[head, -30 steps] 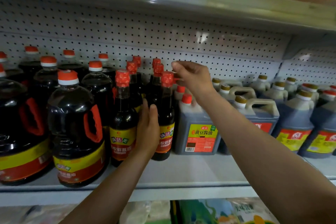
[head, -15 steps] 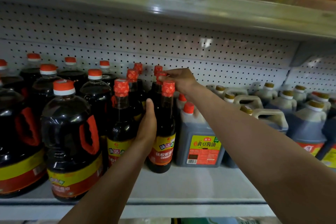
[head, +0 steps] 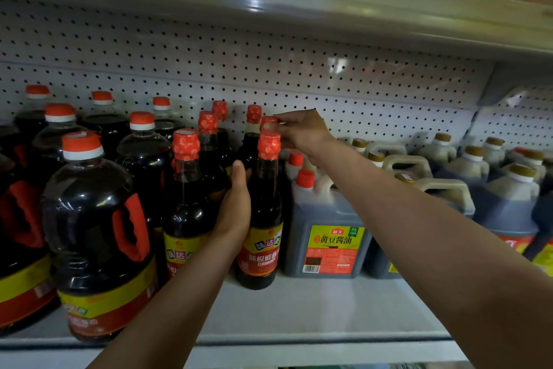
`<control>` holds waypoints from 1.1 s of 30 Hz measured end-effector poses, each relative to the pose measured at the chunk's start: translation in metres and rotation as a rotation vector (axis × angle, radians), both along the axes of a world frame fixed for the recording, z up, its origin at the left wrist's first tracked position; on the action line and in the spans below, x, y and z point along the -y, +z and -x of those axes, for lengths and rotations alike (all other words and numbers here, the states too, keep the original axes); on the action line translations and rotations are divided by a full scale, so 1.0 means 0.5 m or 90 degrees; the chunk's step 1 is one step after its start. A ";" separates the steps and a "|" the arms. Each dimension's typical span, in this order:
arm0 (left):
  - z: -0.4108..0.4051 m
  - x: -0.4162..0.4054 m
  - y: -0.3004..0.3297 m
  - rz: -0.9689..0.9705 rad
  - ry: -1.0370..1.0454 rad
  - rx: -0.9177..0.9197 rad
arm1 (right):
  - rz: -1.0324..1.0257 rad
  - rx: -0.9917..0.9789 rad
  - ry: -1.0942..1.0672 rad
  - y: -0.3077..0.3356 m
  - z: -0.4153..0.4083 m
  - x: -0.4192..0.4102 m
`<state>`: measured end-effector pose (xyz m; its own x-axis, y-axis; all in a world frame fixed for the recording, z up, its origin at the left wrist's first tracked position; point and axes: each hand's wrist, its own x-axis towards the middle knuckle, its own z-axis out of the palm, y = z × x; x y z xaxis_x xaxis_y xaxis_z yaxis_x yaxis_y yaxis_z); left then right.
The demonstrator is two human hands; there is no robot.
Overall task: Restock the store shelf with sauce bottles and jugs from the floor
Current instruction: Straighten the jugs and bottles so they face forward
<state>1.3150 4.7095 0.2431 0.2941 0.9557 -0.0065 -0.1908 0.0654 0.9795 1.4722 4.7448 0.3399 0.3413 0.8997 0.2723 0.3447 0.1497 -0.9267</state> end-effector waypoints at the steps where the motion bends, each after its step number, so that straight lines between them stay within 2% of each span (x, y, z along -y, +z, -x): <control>1: -0.002 -0.001 0.000 -0.003 0.004 -0.007 | 0.000 -0.002 0.002 -0.001 0.001 0.000; 13: -0.008 -0.006 0.006 -0.007 0.058 -0.076 | 0.008 -0.027 0.125 0.016 0.009 0.015; 17: -0.003 -0.012 0.007 -0.022 0.036 -0.068 | 0.011 -0.033 0.148 0.013 -0.006 0.018; 22: -0.005 -0.032 0.019 -0.017 0.023 -0.030 | -0.054 -0.059 0.054 0.035 -0.033 -0.007; 25: -0.018 -0.050 0.024 -0.015 0.018 -0.027 | -0.056 0.011 0.006 0.039 -0.040 -0.057; 29: -0.029 -0.065 0.030 -0.026 -0.004 -0.005 | -0.011 0.073 0.023 0.041 -0.030 -0.121; 33: -0.034 -0.065 0.012 -0.015 -0.011 0.009 | 0.018 0.007 0.080 0.033 -0.018 -0.149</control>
